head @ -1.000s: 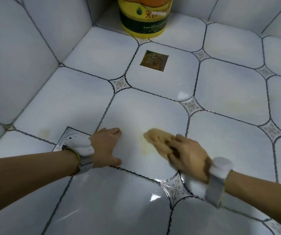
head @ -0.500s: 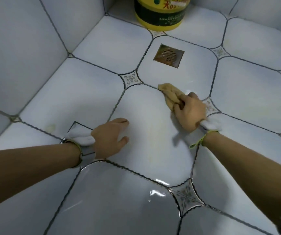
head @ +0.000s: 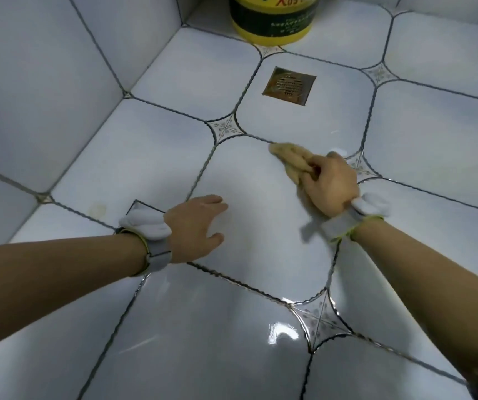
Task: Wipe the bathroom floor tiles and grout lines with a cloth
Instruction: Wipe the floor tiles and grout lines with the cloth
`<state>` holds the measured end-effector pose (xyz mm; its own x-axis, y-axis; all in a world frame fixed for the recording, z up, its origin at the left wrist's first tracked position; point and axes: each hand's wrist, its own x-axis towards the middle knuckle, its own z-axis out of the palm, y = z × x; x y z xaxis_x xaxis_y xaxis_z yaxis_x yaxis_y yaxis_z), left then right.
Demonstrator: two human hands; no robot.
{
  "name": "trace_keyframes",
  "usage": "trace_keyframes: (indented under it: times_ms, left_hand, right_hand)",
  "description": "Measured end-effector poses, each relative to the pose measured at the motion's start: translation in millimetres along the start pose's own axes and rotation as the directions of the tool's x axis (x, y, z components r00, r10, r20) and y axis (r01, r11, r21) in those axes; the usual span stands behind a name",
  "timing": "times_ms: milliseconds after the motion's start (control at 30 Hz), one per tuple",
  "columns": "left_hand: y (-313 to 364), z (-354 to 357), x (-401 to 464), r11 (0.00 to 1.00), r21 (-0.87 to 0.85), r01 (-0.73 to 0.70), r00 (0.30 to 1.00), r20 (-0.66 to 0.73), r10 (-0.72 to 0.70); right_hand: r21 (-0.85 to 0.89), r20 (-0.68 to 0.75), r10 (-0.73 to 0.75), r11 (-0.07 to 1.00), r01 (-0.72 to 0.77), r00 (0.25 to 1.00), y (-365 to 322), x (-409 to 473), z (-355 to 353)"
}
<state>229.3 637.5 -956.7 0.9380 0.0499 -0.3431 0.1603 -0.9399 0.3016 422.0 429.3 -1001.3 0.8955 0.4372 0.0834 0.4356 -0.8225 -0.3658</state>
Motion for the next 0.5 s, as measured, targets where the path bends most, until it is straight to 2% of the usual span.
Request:
trace_keyframes:
  times_ms: [67,100,167,233,267,333,400,433,500]
  left_hand:
    - [-1.9,-3.7,1.8,0.999,0.047,-0.014,1.000,-0.002,0.014]
    - [-4.0,-7.6,3.9,0.998,0.064,-0.016,1.000,-0.015,0.017]
    - [-9.7,-16.9,7.3,0.996,0.085,0.010,0.999,-0.036,-0.007]
    - [-18.0,-24.5,9.5,0.992,0.122,0.044,0.999,-0.028,-0.041]
    - [-22.9,-26.5,9.4,0.988,0.145,0.056,0.998,-0.017,-0.054]
    - [-30.3,-26.6,7.6,0.982,0.179,0.065,0.998,0.008,-0.068]
    - [-34.2,-23.1,4.2,0.977,0.204,0.057,0.997,0.045,-0.067]
    - [-35.1,-21.2,3.2,0.977,0.208,0.053,0.996,0.058,-0.067]
    - [-37.3,-21.3,4.7,0.979,0.199,0.053,0.997,0.051,-0.064]
  right_hand:
    - [-0.019,-0.047,0.163,0.986,-0.164,0.985,0.8,25.0,-1.6]
    - [-0.024,-0.043,0.164,0.986,-0.165,0.986,-5.0,23.1,-0.7]
    - [-0.028,-0.007,0.057,0.998,-0.057,0.998,-21.5,-4.6,2.7]
    - [0.052,0.099,-0.147,0.988,0.142,0.984,-36.8,-57.5,9.6]
    - [0.117,0.191,-0.272,0.960,0.253,0.943,-43.5,-88.7,9.8]
    - [0.231,0.372,-0.465,0.885,0.405,0.803,-48.8,-142.9,5.2]
    - [0.311,0.428,-0.553,0.833,0.458,0.715,-46.2,-165.6,0.9]
    - [0.319,0.416,-0.562,0.826,0.464,0.715,-42.8,-160.0,-1.0]
    - [0.250,0.318,-0.509,0.859,0.447,0.800,-38.2,-124.2,1.3]
